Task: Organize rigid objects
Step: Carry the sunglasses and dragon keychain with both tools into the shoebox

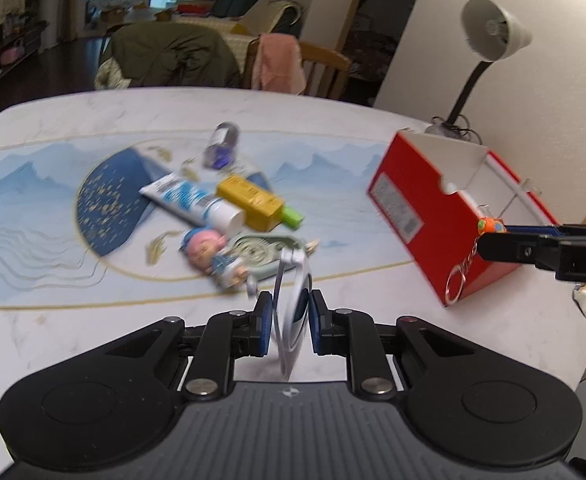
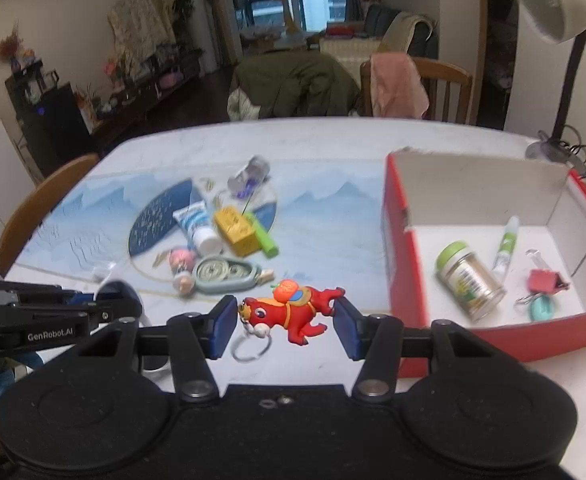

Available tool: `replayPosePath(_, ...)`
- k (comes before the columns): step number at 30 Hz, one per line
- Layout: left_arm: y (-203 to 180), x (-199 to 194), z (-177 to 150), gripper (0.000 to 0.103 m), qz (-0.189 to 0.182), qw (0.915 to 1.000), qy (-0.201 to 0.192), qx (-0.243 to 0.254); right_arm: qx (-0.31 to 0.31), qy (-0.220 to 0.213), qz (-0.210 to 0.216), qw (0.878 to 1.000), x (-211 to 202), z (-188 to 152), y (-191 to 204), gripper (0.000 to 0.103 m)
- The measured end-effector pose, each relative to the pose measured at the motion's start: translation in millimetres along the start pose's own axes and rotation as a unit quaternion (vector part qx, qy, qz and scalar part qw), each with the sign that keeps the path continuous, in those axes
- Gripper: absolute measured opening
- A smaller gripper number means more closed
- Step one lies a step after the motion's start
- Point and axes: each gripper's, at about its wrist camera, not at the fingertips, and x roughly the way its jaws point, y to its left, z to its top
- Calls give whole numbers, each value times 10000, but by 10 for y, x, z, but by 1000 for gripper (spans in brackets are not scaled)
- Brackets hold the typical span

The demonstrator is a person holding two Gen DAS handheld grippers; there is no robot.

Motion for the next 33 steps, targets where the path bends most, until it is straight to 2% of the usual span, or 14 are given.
replayPosePath(10, -550, -74, 364, 18, -350, 9983, -315, 329, -46, -454, -315, 9985, -273, 218, -520, 52)
replayPosePath(16, -965, -14, 666, 18, -526, 9954, -558, 573, -23, -562, -598, 9966, -313, 297, -941, 52)
replayPosePath(24, -1488, 250, 1018, 18, -731, 9929, -673, 654, 68, -460, -896, 9949, -216, 287, -1515, 52)
replayPosePath(33, -2018, 782, 1240, 18, -940, 9923, -476, 656, 130, -132, -1102, 9937, -12, 181, -2027, 52)
